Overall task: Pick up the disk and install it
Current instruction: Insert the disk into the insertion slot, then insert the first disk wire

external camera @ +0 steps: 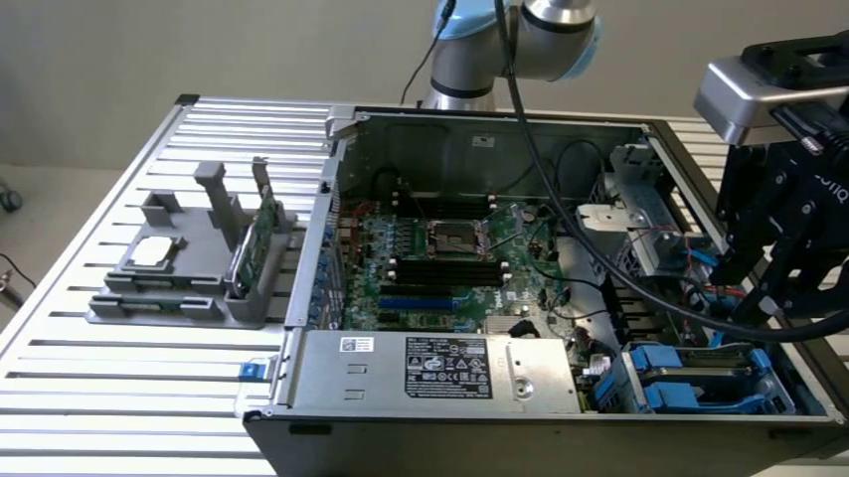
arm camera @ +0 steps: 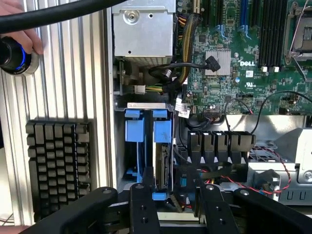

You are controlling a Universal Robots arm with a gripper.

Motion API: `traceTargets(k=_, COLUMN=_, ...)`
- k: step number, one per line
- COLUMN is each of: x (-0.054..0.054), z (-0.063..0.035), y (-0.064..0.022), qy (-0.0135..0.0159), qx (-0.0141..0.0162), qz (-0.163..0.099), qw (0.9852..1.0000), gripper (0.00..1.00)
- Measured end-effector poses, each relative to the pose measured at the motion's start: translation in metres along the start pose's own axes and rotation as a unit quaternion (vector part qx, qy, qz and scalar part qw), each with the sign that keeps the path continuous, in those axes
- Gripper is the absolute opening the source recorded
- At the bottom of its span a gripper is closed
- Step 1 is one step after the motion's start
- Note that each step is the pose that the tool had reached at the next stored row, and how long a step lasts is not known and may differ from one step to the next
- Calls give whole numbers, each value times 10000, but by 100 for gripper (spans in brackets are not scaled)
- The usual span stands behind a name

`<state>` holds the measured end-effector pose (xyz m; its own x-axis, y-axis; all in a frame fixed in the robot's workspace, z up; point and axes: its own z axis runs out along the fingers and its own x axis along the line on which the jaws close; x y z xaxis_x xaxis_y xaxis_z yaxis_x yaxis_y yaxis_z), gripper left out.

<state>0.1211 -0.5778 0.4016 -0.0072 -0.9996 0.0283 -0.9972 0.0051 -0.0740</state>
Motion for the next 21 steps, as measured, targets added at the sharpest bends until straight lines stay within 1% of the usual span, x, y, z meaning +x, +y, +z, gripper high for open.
traceTargets(k=18, x=0, z=0, y=0, qy=-2, qx=0, qz=7, qw=10000, gripper=41)
traceTargets(k=21, x=1, z=1, y=-2, qy=7, qx=-4, qz=126, qw=9999, gripper=41)
